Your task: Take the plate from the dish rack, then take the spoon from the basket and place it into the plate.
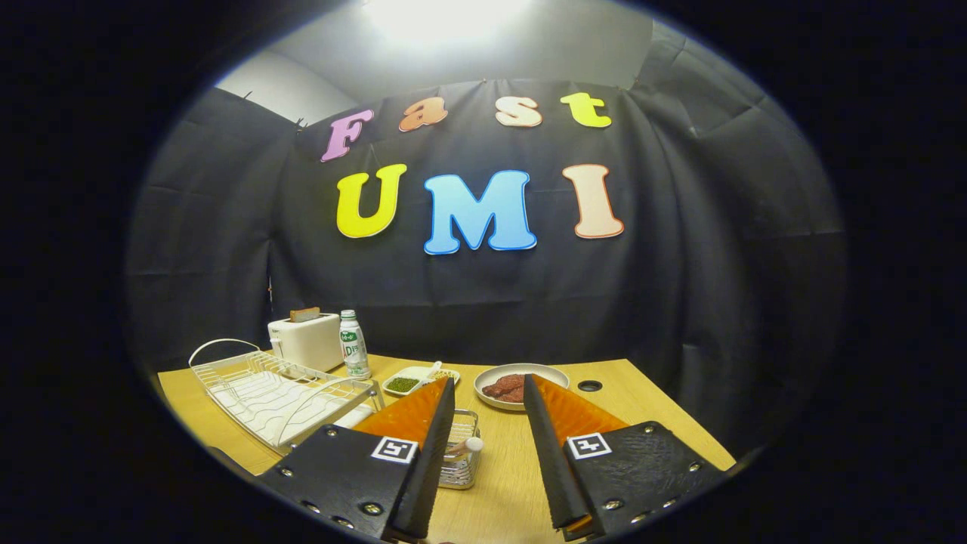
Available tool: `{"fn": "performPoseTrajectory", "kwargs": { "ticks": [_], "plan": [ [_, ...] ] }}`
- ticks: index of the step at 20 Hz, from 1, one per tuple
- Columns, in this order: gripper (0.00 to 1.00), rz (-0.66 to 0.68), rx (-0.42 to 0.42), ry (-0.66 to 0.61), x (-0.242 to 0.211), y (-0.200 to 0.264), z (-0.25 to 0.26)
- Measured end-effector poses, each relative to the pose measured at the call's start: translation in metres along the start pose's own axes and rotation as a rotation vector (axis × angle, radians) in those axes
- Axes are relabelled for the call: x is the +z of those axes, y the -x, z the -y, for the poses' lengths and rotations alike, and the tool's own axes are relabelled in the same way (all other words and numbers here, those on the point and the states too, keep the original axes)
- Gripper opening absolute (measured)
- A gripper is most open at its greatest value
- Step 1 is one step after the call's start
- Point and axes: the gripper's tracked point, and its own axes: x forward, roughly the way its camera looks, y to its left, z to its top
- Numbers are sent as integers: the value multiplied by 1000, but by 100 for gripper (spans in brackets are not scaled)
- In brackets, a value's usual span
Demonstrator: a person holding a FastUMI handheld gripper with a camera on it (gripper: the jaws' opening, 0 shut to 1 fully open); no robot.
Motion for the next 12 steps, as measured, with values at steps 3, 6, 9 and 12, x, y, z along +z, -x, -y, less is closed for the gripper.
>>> {"fn": "performPoseTrajectory", "kwargs": {
  "ticks": [3, 6, 9, 12],
  "plan": [
    [57, -13, 14, -34, -19, -21, -7],
    [58, -47, 7, -42, -35, -39, -7],
    [24, -58, 11, -26, -41, -47, -12],
    [15, -71, 10, -22, -38, -46, -18]
  ]
}}
